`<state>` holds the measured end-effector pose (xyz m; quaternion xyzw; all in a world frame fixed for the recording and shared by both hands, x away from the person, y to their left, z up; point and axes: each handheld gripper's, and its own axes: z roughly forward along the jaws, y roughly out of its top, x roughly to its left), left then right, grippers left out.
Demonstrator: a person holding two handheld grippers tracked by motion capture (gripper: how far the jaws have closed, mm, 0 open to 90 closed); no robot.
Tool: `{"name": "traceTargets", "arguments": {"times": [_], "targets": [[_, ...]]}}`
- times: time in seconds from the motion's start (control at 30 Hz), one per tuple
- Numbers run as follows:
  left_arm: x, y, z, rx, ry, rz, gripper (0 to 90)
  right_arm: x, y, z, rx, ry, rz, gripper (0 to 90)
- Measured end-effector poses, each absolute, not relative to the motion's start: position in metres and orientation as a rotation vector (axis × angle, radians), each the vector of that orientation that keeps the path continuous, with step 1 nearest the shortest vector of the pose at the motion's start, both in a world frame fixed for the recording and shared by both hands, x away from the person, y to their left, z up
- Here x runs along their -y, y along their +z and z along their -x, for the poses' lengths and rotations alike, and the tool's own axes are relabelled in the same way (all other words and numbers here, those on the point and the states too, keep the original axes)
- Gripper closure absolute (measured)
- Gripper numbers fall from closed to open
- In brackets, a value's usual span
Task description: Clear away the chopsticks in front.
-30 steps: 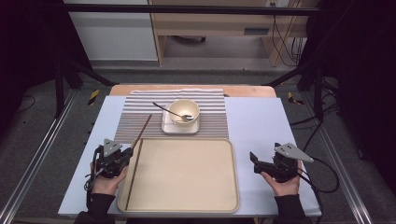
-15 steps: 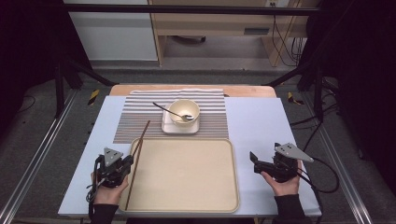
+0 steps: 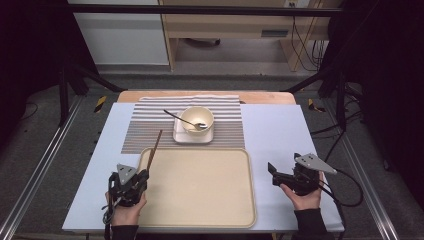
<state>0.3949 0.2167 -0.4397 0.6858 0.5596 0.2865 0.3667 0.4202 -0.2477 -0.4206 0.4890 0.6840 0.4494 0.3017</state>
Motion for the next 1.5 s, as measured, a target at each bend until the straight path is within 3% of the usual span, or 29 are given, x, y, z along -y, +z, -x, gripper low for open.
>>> {"name": "traceTargets", "arguments": {"times": [0.77, 1.27, 1.5], "targets": [[-0.219, -0.482, -0.374, -1.518, 0.698, -1.793, 84.9, 0.245, -0.424, -0.422, -1.829, 1.166, -1.3, 3.8], [-0.217, -0.479, -0.38, -1.51, 0.689, -1.831, 80.0, 0.245, -0.424, -0.422, -1.835, 1.161, -1.3, 3.8], [-0.22, -0.445, -0.39, -1.38, 0.643, -1.813, 73.3, 0.246, -0.424, -0.422, -1.831, 1.162, -1.3, 3.8]]}}
